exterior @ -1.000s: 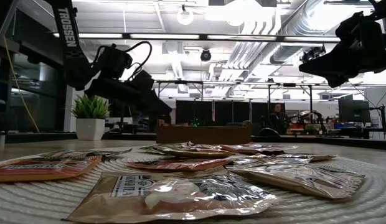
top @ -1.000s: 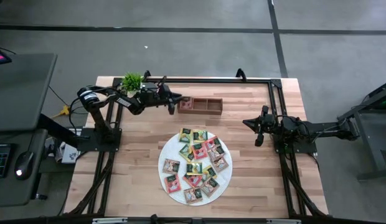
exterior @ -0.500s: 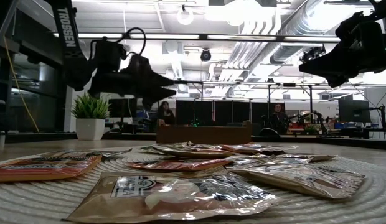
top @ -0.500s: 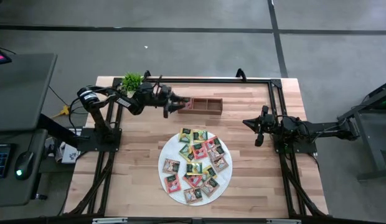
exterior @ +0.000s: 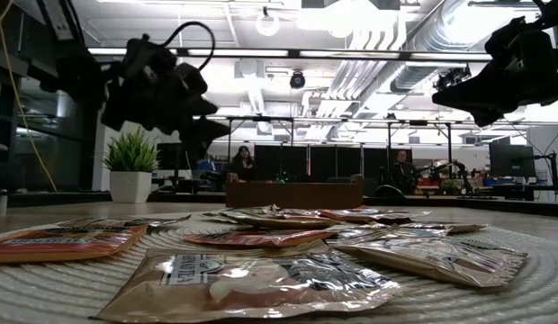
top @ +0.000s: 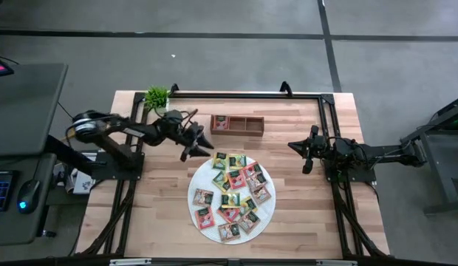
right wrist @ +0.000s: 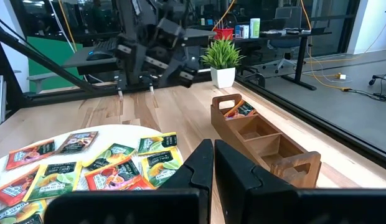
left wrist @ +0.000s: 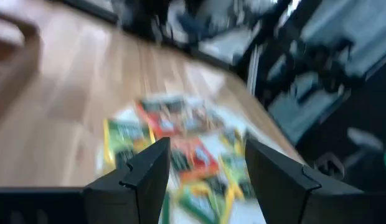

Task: Pick & Place Tea
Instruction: Put the brown tea bag into the middle section of the wooden organizer

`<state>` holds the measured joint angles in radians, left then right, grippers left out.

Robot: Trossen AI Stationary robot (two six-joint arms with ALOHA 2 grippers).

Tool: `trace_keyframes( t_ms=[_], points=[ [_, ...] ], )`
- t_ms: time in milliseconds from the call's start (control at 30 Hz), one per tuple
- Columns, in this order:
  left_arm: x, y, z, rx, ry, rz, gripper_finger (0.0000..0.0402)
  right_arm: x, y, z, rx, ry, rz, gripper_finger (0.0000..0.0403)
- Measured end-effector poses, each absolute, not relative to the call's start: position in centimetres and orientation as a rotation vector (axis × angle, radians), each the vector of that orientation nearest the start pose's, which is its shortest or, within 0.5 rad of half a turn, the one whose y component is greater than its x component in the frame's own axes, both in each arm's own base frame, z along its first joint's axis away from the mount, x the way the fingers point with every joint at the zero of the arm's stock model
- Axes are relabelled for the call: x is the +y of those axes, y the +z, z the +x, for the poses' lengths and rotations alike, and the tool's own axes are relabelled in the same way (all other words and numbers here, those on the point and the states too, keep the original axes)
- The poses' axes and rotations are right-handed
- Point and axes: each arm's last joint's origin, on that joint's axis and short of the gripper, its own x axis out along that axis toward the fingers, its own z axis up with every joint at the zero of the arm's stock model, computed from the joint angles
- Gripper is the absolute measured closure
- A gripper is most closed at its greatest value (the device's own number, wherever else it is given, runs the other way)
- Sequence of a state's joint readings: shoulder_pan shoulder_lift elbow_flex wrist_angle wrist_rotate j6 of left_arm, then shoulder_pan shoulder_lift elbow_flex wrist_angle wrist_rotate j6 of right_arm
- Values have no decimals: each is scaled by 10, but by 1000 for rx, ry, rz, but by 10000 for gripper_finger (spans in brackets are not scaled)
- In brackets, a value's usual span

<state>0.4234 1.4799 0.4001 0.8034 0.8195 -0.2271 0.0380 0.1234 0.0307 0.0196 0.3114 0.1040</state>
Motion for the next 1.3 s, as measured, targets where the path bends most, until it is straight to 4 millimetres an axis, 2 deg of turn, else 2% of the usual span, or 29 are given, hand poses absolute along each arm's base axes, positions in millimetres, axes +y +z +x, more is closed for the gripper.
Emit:
trace_keyframes(
  t_ms=[167, 300, 467, 600, 733, 967, 1167, 1300],
  points=[
    [61, 172, 242, 473, -423, -254, 222, -5, 166, 103, 57, -276, 91, 391],
    [45, 188, 249, 613, -538, -121, 235, -5, 166, 103, 57, -277, 91, 391],
    [26, 206, 258, 713, -659, 71, 238, -5, 166, 103, 58, -276, 91, 391],
    [14, 205, 265, 753, -720, 154, 238, -5, 166, 103, 58, -277, 91, 391],
    [3, 194, 271, 809, -737, 159, 238, -5, 166, 103, 58, -276, 91, 391],
    [-18, 180, 286, 841, -696, 119, 238, -5, 166, 103, 58, -277, 91, 391],
    [-27, 170, 291, 905, -602, 163, 237, -5, 166, 103, 58, -277, 91, 391],
    [-34, 169, 292, 900, -610, 164, 214, -5, 166, 103, 58, -277, 91, 391]
  ],
)
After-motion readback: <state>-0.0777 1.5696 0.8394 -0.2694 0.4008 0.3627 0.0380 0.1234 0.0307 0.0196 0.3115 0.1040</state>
